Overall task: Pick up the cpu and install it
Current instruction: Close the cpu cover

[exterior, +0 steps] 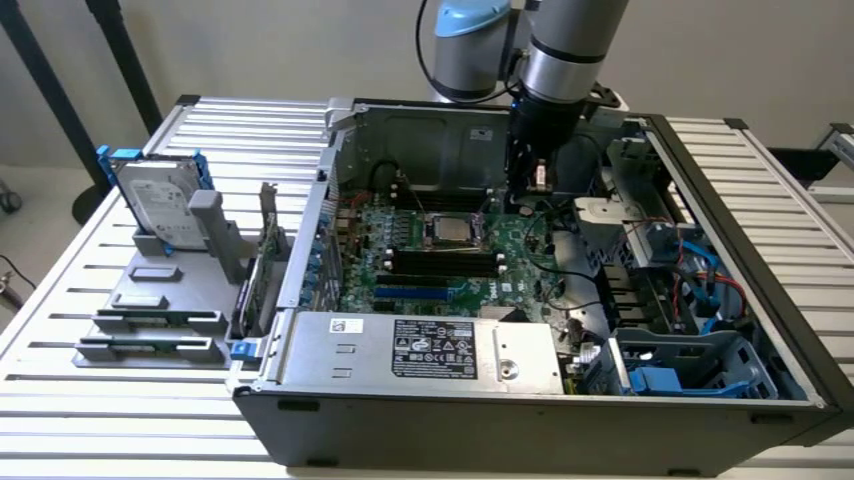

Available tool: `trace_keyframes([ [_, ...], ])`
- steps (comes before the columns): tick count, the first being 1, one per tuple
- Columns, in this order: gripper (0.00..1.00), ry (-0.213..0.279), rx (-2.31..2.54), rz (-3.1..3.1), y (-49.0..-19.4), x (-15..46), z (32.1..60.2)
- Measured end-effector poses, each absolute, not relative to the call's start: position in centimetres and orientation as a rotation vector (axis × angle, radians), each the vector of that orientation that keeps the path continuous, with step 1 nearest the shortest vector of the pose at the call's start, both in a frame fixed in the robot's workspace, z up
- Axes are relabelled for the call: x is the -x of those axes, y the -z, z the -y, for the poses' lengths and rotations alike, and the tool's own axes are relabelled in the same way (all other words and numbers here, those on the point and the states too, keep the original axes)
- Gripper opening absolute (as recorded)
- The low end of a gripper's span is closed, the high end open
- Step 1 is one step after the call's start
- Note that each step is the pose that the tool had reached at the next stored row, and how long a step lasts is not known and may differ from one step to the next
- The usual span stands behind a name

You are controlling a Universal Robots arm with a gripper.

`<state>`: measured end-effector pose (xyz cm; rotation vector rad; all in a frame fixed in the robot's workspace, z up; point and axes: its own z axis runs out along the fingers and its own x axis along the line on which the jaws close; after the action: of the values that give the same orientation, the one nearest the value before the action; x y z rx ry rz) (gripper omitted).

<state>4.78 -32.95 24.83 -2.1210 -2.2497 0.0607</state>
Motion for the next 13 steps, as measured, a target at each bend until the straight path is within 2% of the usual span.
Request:
trace_keyframes([
  [13,0.11,-0.085,2.109,2.249,-24.8,-3.6,33.0],
])
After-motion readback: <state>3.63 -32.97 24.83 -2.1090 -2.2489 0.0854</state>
